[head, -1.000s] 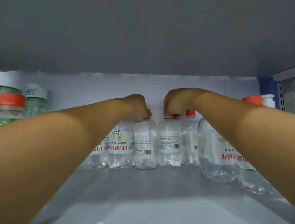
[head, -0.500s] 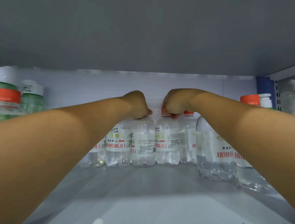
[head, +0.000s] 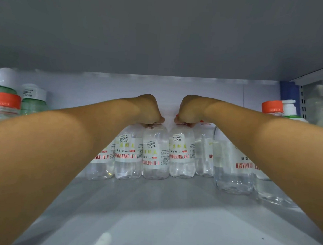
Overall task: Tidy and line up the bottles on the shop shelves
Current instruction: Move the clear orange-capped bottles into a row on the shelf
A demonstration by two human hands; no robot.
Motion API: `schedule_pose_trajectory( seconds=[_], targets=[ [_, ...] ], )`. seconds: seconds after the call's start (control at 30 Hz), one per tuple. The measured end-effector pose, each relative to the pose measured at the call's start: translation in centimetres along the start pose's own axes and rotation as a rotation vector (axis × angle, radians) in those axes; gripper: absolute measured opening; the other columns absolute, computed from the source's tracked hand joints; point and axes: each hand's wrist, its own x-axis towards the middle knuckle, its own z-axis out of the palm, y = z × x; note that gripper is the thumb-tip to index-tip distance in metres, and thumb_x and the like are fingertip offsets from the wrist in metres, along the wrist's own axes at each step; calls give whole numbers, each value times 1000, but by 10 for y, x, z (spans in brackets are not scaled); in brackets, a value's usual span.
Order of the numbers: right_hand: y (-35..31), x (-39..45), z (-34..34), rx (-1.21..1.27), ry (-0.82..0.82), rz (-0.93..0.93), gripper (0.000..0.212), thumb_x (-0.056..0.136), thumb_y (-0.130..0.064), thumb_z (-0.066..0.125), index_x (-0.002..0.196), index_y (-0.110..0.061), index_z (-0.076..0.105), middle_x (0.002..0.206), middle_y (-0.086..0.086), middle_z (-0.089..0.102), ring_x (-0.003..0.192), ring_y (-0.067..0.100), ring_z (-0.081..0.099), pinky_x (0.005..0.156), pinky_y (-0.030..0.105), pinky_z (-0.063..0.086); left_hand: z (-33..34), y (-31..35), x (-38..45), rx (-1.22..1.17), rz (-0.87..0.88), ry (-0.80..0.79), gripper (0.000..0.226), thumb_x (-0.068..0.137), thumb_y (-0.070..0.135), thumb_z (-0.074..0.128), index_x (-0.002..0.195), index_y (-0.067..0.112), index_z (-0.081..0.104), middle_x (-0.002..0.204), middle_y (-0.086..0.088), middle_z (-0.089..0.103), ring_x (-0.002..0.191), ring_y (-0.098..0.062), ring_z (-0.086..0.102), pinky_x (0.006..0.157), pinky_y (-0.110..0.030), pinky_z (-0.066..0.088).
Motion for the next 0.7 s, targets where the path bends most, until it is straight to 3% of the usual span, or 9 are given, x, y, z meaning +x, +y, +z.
schedule_pose_trajectory(
  seconds=[0.07, 0.17, 0.3, 0.4, 0.5, 0.6, 0.7],
  targets=[
    [0, -1, 0, -27, -15, -13, 38, 100, -34, 62, 69, -12, 59, 58, -1, 64, 53, 16, 56, 68, 30, 49, 4, 1, 1, -6, -4, 41, 36, 96, 37, 69, 107, 4, 78, 100, -12, 79, 89, -26, 72, 85, -35, 56],
    [0, -4, -1, -31, -33, -19, 31, 98, -24, 61, 69, -12, 58, 66, 2, 57, 55, 19, 49, 61, 29, 44, 11, 2, 3, -3, -5, 80, 40, 96, 39, 70, 108, 1, 73, 102, -14, 75, 99, -28, 71, 94, -38, 56],
    [0, -8, -3, 2, -58, -12, 19, 99, -24, 61, 85, -12, 67, 73, 2, 62, 60, 18, 53, 67, 31, 47, 13, 1, 4, 33, -10, 71, 44, 97, 44, 67, 109, 2, 71, 105, -13, 72, 103, -29, 68, 93, -36, 53],
    [0, -12, -4, 37, -64, -22, 20, 100, -25, 61, 103, -10, 73, 92, 4, 73, 75, 22, 63, 84, 35, 57, 13, -1, 5, 38, -17, 85, 46, 97, 46, 66, 112, 3, 70, 109, -13, 72, 104, -28, 67, 96, -36, 54],
    [-1, -15, -4, 45, -70, -25, 24, 100, -24, 60, 113, -9, 74, 109, 8, 76, 86, 26, 65, 95, 39, 56, 16, 0, 6, 19, -34, 109, 46, 96, 47, 69, 108, 3, 70, 105, -11, 70, 101, -27, 66, 92, -34, 53],
    [0, -13, -4, 53, -88, -14, 26, 99, -21, 59, 115, -9, 75, 107, 8, 76, 83, 25, 60, 93, 37, 55, 16, -1, 6, 15, -45, 109, 46, 93, 50, 70, 98, 4, 69, 89, -9, 66, 89, -25, 64, 87, -34, 52],
    [1, -9, -3, 107, -55, 3, 22, 99, -29, 61, 101, -10, 72, 90, 5, 76, 76, 23, 69, 91, 37, 57, 14, -2, 6, -14, -40, 97, 42, 94, 47, 70, 90, 5, 69, 80, -9, 66, 78, -24, 63, 85, -35, 55]
  ],
)
